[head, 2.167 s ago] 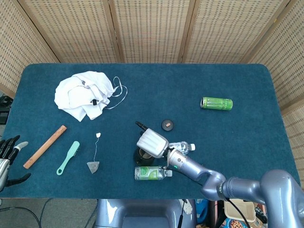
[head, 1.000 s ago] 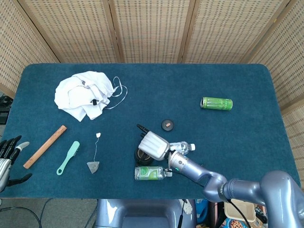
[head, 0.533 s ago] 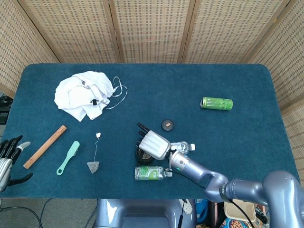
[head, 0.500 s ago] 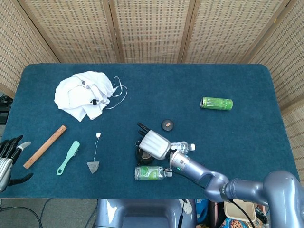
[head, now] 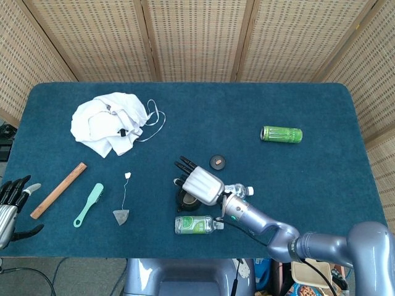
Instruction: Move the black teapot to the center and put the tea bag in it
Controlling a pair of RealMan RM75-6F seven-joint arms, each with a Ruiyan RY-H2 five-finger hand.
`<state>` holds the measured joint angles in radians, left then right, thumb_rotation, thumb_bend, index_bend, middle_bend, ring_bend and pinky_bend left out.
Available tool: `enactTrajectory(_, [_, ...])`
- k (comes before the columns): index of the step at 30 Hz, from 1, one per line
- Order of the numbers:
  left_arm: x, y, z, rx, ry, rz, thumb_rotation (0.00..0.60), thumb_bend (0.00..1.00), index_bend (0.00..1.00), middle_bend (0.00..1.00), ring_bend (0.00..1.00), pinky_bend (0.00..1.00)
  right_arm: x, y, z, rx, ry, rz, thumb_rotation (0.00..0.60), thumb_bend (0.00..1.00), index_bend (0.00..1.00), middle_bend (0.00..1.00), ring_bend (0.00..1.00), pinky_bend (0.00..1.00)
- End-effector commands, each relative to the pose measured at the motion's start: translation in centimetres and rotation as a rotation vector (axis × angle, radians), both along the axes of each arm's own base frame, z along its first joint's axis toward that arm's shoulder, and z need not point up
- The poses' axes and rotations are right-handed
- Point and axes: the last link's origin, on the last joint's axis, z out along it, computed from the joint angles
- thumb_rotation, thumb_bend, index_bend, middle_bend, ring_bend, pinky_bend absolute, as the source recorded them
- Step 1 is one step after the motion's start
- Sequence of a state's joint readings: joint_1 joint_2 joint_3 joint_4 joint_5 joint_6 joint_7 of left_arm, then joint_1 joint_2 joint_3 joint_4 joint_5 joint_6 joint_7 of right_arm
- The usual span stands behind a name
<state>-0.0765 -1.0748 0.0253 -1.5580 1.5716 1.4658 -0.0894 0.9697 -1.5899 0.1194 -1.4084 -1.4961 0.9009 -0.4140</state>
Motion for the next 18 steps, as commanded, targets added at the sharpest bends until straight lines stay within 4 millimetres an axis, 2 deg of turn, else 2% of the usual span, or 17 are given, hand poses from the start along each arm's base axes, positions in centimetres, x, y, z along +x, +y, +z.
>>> enactTrajectory(1, [0.0,0.0,0.0,-0.001,0.0,0.0,0.6,0.16,0.13,0.02,0.04,0.0,0.0,0.0,0.0,0.007,-0.001,-0.007,0.6,0.07,0.3,0.22,0.08,0.04])
enactTrajectory(12, [0.0,-0.1,0.0,-0.001,0.0,-0.001,0.6,0.16,0.13,0.02,0.04,0.0,0.0,-0.1,0.7,0.006,-0.013,-0.018,0.6,0.06,0.28,0.18,0.04,0.03])
enactTrajectory(18, [0.1,0.1,0.1,0.001,0.002,-0.007,0.6,0.16,0.14,0.02,0.04,0.0,-0.5,-0.5,2.4,-0.018,-0.036,-0.05,0.6,0.07,0.28,0.22,0.04,0.03])
